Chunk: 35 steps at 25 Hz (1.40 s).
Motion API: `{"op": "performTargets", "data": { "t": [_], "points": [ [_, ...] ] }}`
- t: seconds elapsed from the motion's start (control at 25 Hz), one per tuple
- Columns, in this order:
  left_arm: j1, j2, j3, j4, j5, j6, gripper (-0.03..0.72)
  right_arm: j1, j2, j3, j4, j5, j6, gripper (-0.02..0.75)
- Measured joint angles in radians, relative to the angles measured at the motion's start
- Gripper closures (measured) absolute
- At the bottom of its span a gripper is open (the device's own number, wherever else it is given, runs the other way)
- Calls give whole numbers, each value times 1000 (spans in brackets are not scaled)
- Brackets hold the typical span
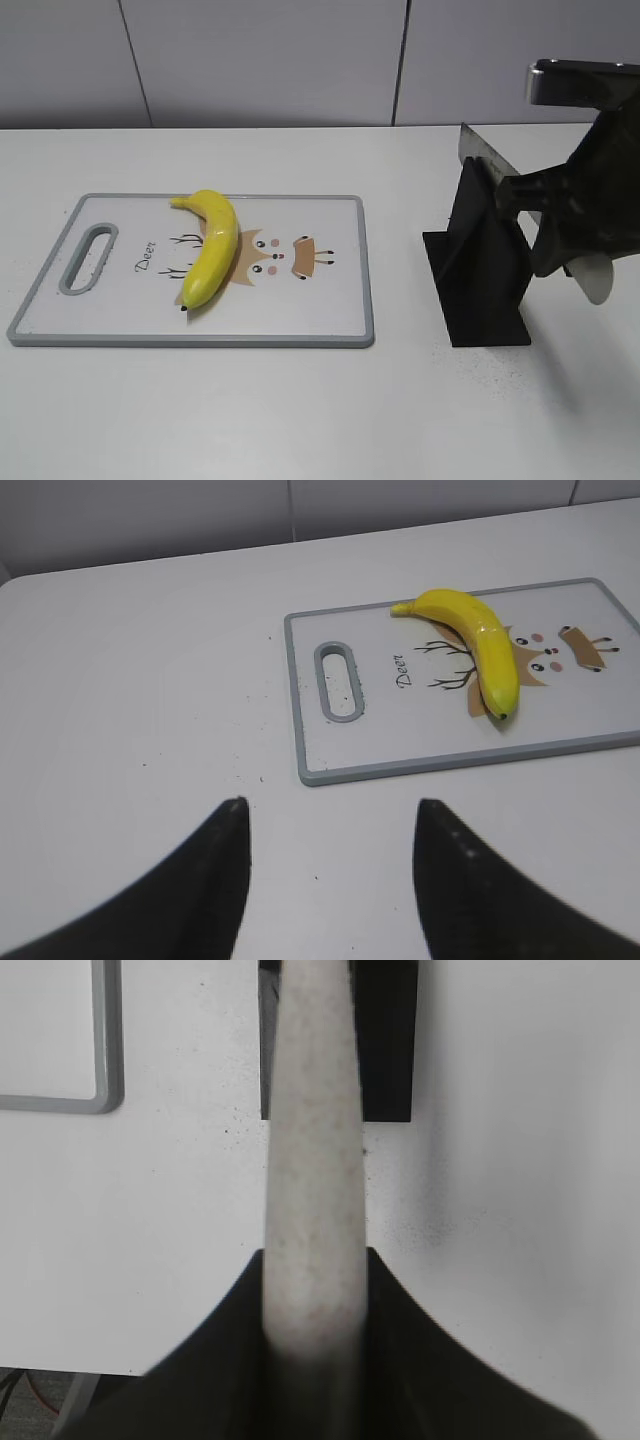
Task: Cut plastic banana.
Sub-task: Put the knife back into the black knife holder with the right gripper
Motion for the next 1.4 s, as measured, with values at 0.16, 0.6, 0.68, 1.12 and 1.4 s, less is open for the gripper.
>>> {"op": "performTargets", "data": {
  "t": [0.16,0.6,0.68,1.12,1.4],
  "points": [
    [0,0,0,0,0,0,178,0,20,0,0,-17,1,554],
    [0,0,0,0,0,0,178,0,69,0,0,-30,0,554],
    [0,0,0,0,0,0,178,0,69,0,0,-30,-1,554],
    [0,0,0,0,0,0,178,0,69,0,25,6,-5,220],
    [0,0,0,0,0,0,178,0,12,-14,75,17,-36,182]
  ]
}}
